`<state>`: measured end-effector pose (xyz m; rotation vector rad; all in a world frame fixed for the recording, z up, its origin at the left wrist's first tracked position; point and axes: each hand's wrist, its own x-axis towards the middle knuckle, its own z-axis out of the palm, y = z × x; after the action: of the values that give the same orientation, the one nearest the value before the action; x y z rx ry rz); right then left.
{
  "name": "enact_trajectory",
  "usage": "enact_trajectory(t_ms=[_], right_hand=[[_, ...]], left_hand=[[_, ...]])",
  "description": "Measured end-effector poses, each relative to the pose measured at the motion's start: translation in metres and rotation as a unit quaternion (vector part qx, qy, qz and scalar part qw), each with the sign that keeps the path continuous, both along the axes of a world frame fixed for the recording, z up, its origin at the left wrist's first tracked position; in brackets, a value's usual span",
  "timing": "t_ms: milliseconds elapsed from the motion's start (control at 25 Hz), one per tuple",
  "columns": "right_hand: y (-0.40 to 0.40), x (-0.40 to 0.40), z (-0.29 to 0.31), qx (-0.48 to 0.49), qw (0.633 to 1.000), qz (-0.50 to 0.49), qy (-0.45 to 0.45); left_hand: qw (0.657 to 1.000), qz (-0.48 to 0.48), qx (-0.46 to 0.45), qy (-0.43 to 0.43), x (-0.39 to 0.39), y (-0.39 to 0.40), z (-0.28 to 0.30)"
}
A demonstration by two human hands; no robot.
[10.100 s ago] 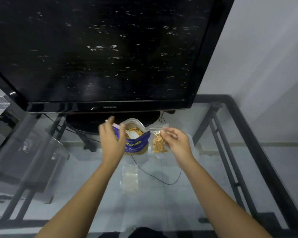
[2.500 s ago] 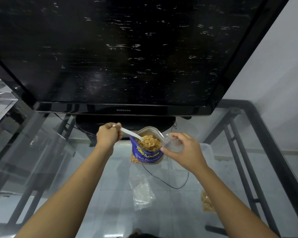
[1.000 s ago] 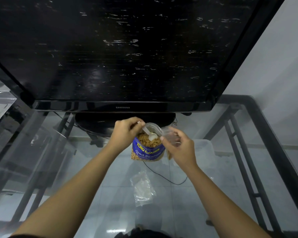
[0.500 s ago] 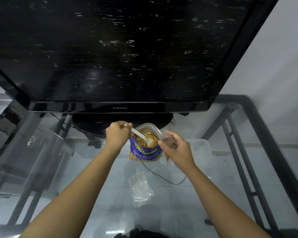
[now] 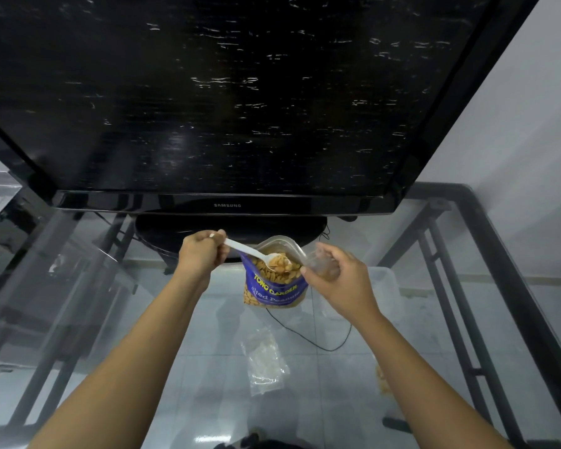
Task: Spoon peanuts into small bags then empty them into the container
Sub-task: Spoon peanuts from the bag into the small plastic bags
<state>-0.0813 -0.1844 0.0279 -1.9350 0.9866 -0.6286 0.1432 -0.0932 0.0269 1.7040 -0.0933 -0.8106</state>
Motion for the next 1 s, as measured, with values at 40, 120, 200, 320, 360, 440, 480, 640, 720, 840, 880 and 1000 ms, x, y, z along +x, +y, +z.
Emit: enact_trajectory(t_ms=[40,120,200,320,360,440,480,640,720,840,880,1000], right_hand=[[-0.001,0.002,0.002,-0.036,0.999,0.011,0.026],[-0.003,0.006,0.005,-0.09,0.993,0.029,0.073],[-0.003,0.012,0.006,-0.116,0.988,0.042,0.096],[0.003,0.022,0.006,-0.12,0.988,0.051,0.087],[0.006,0.026,0.005,-0.115,0.989,0.049,0.08],[0.01,0.032,0.004,-0.096,0.993,0.04,0.063],[0.011,0.035,0.004,-0.085,0.994,0.036,0.053],[0.013,0.038,0.005,0.033,0.998,0.048,-0.015],[0.011,0.038,0.006,0.118,0.99,0.058,-0.041],[0.006,0.035,0.004,0.164,0.984,0.03,-0.059],[0.006,0.034,0.003,0.171,0.983,0.022,-0.065],[0.005,0.027,0.0,0.186,0.98,0.0,-0.078]], left_hand=[[1.0,0.005,-0.006,0.0,0.004,0.001,0.003],[0.999,0.015,-0.028,0.0,0.011,0.001,0.012],[0.999,0.014,-0.048,-0.005,0.017,-0.001,0.024],[0.998,-0.012,-0.051,-0.042,0.018,-0.005,0.043],[0.997,-0.027,-0.043,-0.065,0.015,-0.006,0.049],[0.987,-0.069,-0.024,-0.141,0.006,-0.009,0.059],[0.977,-0.098,-0.019,-0.191,-0.001,-0.01,0.065],[0.89,-0.21,-0.033,-0.403,-0.028,-0.008,0.096],[0.857,-0.24,-0.06,-0.453,-0.033,-0.005,0.11],[0.829,-0.247,-0.084,-0.495,-0.033,-0.002,0.121],[0.827,-0.23,-0.084,-0.505,-0.031,-0.002,0.122],[0.865,-0.126,-0.071,-0.481,-0.012,-0.002,0.111]])
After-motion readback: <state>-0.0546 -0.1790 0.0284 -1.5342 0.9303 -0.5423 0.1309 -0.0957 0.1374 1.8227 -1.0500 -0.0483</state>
